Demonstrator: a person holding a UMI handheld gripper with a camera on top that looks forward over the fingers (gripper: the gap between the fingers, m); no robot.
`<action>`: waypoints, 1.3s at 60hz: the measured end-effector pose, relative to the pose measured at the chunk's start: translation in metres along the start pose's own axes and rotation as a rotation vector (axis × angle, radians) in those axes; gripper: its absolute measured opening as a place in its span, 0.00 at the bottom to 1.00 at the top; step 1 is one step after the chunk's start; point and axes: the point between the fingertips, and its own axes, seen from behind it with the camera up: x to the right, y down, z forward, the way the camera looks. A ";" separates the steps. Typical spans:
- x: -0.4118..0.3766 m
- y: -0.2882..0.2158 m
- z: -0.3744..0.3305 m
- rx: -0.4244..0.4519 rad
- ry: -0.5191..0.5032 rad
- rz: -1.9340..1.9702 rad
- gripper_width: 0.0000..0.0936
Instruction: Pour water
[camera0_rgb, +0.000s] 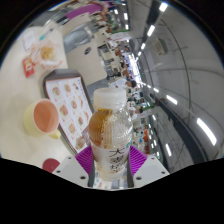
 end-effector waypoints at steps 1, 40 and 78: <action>0.003 0.000 -0.003 0.008 -0.013 0.067 0.47; -0.136 0.083 0.010 -0.049 -0.367 1.283 0.48; -0.104 0.102 -0.145 -0.189 -0.441 1.197 0.90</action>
